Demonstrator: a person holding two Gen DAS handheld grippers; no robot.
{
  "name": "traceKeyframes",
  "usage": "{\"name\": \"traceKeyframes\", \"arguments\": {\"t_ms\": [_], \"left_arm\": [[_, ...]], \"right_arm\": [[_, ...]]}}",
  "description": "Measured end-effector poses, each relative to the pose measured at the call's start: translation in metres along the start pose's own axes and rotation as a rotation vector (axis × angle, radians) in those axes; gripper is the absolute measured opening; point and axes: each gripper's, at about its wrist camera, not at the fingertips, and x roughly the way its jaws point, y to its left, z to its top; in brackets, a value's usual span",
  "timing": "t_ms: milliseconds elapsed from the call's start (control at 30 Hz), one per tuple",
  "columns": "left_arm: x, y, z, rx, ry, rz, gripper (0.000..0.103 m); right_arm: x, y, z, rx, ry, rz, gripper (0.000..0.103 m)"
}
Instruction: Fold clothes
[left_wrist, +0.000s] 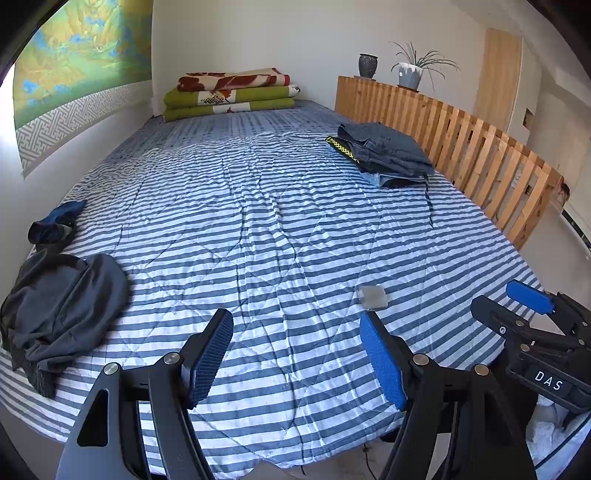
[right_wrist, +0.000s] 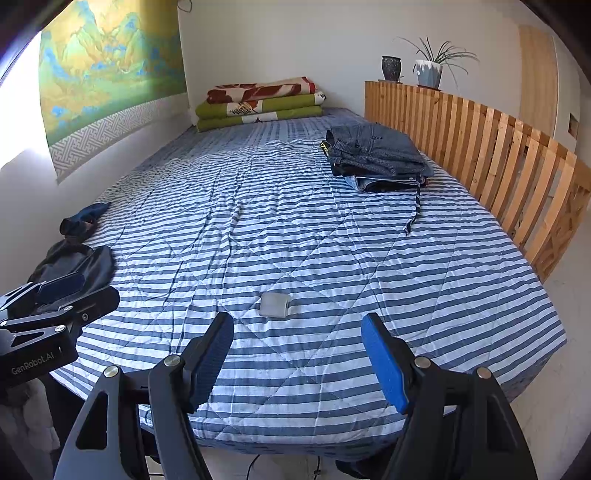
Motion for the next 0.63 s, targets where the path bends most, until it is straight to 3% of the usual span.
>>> {"name": "traceKeyframes", "arguments": {"t_ms": [633], "left_arm": [[0.0095,0.0068,-0.0012,-0.013,0.009,0.005,0.08]], "right_arm": [[0.0056,0.0015,0.0001,0.0,0.012,0.003,0.068]]}}
